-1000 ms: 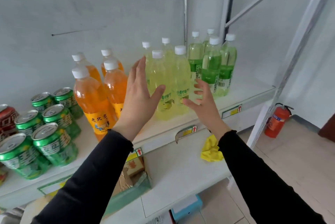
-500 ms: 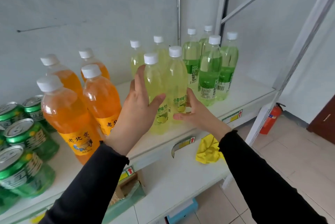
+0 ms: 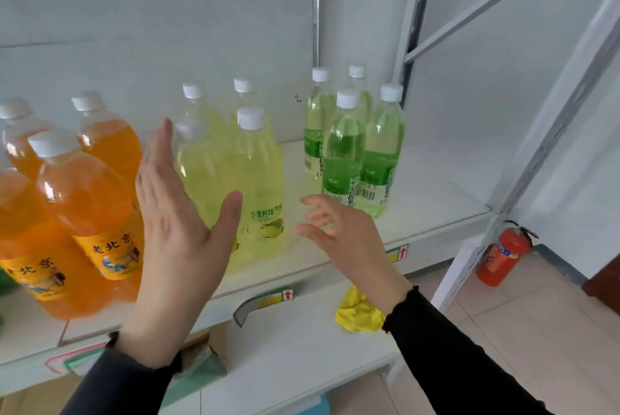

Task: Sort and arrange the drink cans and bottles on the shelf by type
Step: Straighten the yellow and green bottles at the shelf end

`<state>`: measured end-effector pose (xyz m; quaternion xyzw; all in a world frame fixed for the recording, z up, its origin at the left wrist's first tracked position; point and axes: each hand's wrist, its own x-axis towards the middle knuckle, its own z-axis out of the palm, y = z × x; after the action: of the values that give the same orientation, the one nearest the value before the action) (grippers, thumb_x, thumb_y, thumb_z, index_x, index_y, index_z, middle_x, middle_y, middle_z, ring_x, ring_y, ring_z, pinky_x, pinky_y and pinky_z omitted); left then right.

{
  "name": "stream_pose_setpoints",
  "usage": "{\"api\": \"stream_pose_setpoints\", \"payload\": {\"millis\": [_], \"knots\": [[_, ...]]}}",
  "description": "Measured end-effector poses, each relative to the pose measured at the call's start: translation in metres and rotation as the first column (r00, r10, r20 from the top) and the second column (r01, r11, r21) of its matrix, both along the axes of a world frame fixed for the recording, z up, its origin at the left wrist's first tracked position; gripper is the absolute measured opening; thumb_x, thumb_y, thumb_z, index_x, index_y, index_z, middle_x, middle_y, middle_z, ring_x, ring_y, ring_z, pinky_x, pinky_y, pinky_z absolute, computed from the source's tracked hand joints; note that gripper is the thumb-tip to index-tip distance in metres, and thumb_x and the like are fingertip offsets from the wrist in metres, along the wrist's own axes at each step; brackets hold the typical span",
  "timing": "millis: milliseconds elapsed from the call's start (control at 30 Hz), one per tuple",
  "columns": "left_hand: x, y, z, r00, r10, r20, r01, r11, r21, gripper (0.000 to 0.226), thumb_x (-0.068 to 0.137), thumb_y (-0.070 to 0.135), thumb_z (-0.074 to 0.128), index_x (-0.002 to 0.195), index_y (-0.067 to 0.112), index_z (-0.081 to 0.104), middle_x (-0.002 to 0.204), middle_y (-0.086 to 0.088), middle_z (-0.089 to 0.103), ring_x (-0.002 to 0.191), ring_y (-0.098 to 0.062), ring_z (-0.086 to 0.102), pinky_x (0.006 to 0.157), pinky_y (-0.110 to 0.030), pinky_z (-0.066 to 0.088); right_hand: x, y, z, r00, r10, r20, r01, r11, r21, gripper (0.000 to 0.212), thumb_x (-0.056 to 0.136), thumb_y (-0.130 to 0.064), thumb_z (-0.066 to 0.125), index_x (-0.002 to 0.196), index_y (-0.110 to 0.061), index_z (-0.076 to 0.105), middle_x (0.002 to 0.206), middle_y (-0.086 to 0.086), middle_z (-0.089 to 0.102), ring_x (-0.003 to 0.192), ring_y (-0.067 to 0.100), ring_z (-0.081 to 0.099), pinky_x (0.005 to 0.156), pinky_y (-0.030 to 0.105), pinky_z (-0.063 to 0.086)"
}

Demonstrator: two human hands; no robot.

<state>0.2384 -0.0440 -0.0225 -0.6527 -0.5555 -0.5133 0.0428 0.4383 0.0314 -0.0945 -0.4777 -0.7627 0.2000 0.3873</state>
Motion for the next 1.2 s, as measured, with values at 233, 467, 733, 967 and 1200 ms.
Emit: {"api": "stream_pose_setpoints", "payload": {"millis": [233, 467, 733, 967, 1200], "knots": [[0.104, 0.039, 0.001, 0.979, -0.197, 0.044, 0.198, 0.980, -0.007, 0.075, 0.094, 0.021, 0.066, 0.154, 0.010, 0.022, 0.154, 0.002, 0.028, 0.147, -0.015, 0.025, 0.119, -0.047, 0.028, 0.113, 0.048, 0.004, 0.885, -0.082, -0.458, 0.141, 0.985, 0.097, 0.032, 0.082, -0.042, 0.078, 0.101, -0.026, 0.057, 0.089, -0.009, 0.063, 0.080, 0.014, 0.059, 0.067, 0.033, 0.050], [0.133, 0.101, 0.003, 0.988, -0.093, 0.121, 0.129, 0.932, -0.338, 0.092, 0.077, 0.065, 0.070, 0.147, 0.038, 0.016, 0.148, -0.002, 0.041, 0.125, -0.019, 0.052, 0.100, -0.043, 0.050, 0.133, 0.102, -0.004, 0.953, 0.188, -0.237, -0.243, 0.943, -0.229, 0.103, 0.074, -0.029, 0.089, 0.150, -0.035, 0.020, 0.137, -0.012, 0.052, 0.122, 0.007, 0.056, 0.100, 0.034, 0.050], [0.122, 0.105, 0.004, 0.977, -0.180, 0.116, 0.212, 0.879, -0.428, 0.083, 0.079, 0.068, 0.067, 0.143, 0.041, 0.021, 0.129, 0.008, 0.066, 0.114, -0.014, 0.066, 0.101, -0.050, 0.048, 0.132, 0.095, -0.010, 0.963, 0.213, -0.164, -0.242, 0.952, -0.188, 0.101, 0.076, -0.031, 0.086, 0.148, -0.042, 0.016, 0.127, -0.027, 0.058, 0.115, 0.003, 0.060, 0.094, 0.026, 0.046], [0.124, 0.100, 0.011, 0.966, -0.217, 0.138, 0.256, 0.849, -0.461, 0.080, 0.081, 0.056, 0.070, 0.142, 0.036, 0.023, 0.132, 0.007, 0.064, 0.112, -0.007, 0.066, 0.102, -0.049, 0.051, 0.133, 0.095, -0.012, 0.958, 0.232, -0.166, -0.259, 0.951, -0.166, 0.101, 0.074, -0.039, 0.086, 0.147, -0.046, 0.017, 0.130, -0.027, 0.059, 0.118, 0.001, 0.060, 0.103, 0.035, 0.048], [0.115, 0.088, 0.059, 0.955, -0.215, 0.206, 0.284, 0.865, -0.414, 0.075, 0.085, 0.075, 0.047, 0.150, 0.046, 0.023, 0.152, 0.008, 0.044, 0.132, -0.006, 0.050, 0.107, -0.034, 0.042, 0.153, 0.119, 0.037, 0.832, 0.240, -0.499, -0.352, 0.925, -0.142, 0.070, 0.083, -0.083, 0.042, 0.138, -0.040, 0.049, 0.127, -0.015, 0.066, 0.120, 0.005, 0.061, 0.103, 0.038, 0.048]]}}
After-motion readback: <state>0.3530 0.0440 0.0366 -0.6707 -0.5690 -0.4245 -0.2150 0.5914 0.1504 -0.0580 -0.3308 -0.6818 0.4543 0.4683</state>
